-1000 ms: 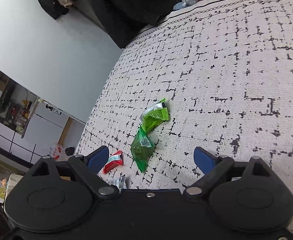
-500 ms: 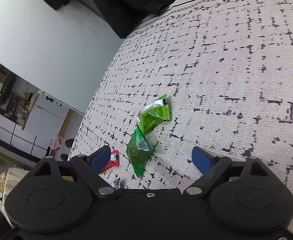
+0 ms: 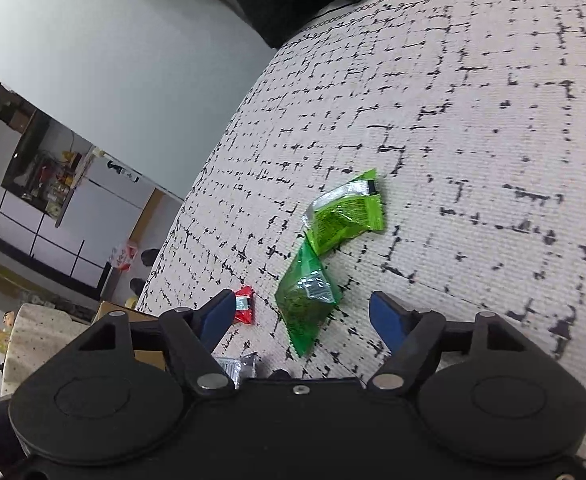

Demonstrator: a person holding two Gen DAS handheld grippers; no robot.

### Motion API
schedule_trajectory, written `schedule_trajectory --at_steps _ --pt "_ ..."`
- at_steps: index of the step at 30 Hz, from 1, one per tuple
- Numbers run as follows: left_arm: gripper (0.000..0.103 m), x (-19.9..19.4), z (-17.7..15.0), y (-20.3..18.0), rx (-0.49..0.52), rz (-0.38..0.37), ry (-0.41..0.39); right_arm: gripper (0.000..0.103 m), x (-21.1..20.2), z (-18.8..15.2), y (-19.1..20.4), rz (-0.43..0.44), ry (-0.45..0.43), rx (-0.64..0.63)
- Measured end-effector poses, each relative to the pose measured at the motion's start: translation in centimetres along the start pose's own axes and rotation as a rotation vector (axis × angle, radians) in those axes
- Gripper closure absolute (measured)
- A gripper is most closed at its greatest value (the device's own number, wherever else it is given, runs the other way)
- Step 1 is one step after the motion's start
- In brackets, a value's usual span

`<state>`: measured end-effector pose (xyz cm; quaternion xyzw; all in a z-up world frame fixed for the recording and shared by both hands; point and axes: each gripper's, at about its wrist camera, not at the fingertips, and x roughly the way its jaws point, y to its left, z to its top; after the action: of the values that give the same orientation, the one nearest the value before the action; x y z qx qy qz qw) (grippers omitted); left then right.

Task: Organize snacks
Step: 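Grasp the white pastry packet with the left gripper while the right grasps the green packet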

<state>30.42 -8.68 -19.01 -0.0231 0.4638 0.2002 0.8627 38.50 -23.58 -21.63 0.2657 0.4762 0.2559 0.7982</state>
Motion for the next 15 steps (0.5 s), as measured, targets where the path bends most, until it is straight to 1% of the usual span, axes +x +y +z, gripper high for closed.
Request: schedule_trajectory --at_steps 3,5,6,8,10,11,12,13,14,15 --pt "0.0 0.6 0.1 1.1 -0.061 -0.037 0.027 0.031 0.7 0.3 0.3 0.007 0.005 -0.016" --pt "0.0 0.8 0.0 1.5 -0.073 -0.056 0.031 0.036 1.1 0.4 0.4 0.006 0.007 -0.023" --pt "0.003 0.7 0.0 1.6 -0.076 -0.061 0.03 0.038 1.3 0.5 0.5 0.004 0.008 -0.026" --pt "0.014 0.5 -0.1 1.9 -0.09 -0.073 0.024 0.044 1.5 0.5 0.5 -0.002 0.008 -0.032" --pt "0.031 0.2 -0.1 2.0 -0.096 -0.084 0.014 0.046 1.4 0.3 0.6 -0.007 0.005 -0.037" --pt "0.034 0.0 -0.1 2.1 -0.092 -0.084 0.01 0.047 1.4 0.2 0.7 -0.01 0.004 -0.04" --pt "0.04 -0.2 0.0 2.2 -0.097 -0.093 0.009 0.048 1.4 0.2 0.8 -0.013 0.002 -0.044" --pt "0.045 -0.3 0.0 2.3 -0.102 -0.106 0.009 0.053 1.4 0.2 0.8 -0.018 0.001 -0.047" --pt "0.046 -0.5 0.0 2.3 -0.104 -0.11 0.007 0.061 1.5 0.2 0.9 -0.023 0.002 -0.049" --pt "0.047 -0.6 0.0 2.4 -0.106 -0.116 0.006 0.066 1.6 0.1 0.8 -0.028 0.004 -0.048"
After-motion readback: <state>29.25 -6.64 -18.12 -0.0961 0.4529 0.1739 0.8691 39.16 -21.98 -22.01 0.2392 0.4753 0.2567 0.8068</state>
